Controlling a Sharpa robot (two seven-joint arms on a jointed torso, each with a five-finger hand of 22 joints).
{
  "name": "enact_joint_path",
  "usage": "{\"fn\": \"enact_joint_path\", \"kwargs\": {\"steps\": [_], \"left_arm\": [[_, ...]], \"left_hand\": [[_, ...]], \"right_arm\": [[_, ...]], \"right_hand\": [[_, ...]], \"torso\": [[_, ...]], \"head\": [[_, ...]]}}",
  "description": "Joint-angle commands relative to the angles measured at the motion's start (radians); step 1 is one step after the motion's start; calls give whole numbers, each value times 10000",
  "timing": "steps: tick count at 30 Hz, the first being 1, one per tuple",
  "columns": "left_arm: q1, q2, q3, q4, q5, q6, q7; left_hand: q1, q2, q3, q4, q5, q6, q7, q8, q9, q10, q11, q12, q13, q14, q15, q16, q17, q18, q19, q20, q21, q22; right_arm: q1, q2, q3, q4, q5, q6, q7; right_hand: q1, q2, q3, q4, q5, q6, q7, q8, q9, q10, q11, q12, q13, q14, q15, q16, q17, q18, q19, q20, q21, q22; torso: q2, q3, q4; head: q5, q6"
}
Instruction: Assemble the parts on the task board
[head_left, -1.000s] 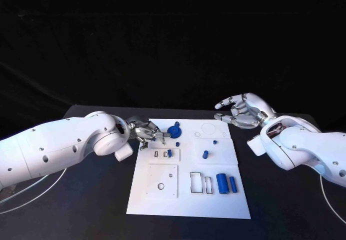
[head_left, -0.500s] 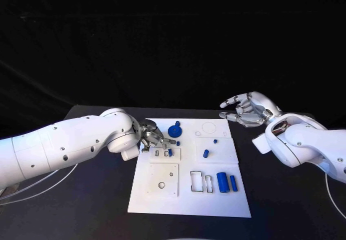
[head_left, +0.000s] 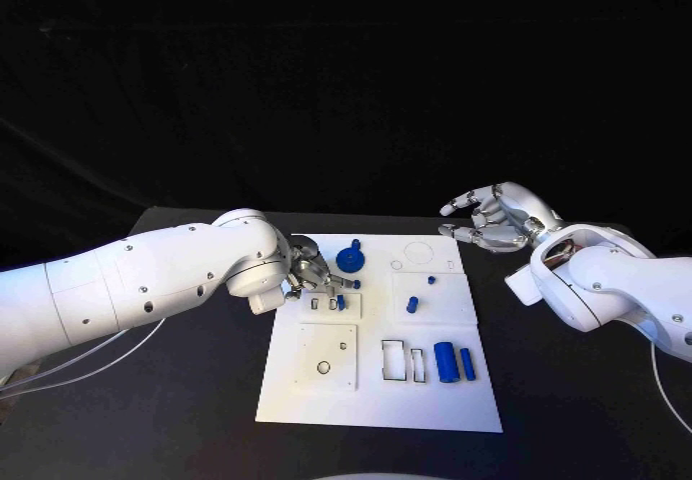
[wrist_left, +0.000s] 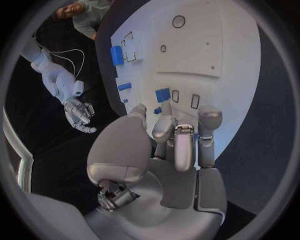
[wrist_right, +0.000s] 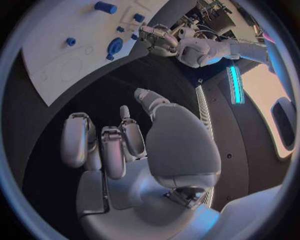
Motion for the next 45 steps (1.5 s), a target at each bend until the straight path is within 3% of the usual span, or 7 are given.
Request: {"fn": "enact_joint_path", "kwargs": {"steps": [1,23,34,45], "left_arm": [[31,87,-8,-66,-89,401,-217],[78,516,-53,-420,-415,1035,-334],[78,654,-79,-561,-500,1256,-373],[77,700,-94,-591,-509,1499,-390]], "left_hand": [[31,125,-80,15,378,-16,-28,-56,52,15,1,52,39,912,-51,67,1865,-170,64,16,59,63],[146,206,-78,18,567,54,-50,-45,128,21,-16,110,114,925,-61,103,1944,-180,74,13,113,170],[130,303,-104,10,394,61,-49,-52,179,21,-13,160,182,942,-56,145,2045,-193,89,14,162,265],[521,356,-10,-12,633,20,-69,-96,267,-2,-26,189,229,946,-64,162,2080,-192,56,11,184,334]], "right_arm": [[-2,26,-3,-20,-225,182,-131],[-20,104,-12,-89,-227,274,-256],[-26,140,-15,-82,-226,278,-276],[-34,158,-18,-93,-224,285,-289]], "right_hand": [[-79,-34,55,-2,18,-53,-15,-54,11,-90,5,-40,48,906,-1,-22,2065,191,-57,-5,-49,345],[-139,-30,73,48,2,-34,-17,-38,26,-66,7,-16,70,906,2,-24,2066,193,-62,-2,-68,336],[-143,-30,74,52,1,-34,-18,-38,26,-68,8,-19,66,905,2,-26,2060,194,-65,-2,-73,332],[-157,-29,81,65,-1,-41,-17,-39,28,-69,7,-21,61,908,1,-22,2071,195,-65,-1,-78,330]], "torso": [[5,-9,4],[11,-19,6],[20,-15,-14],[14,-14,15]], "head": [[4,-24],[-37,-167],[-27,-223],[-45,-264]]}}
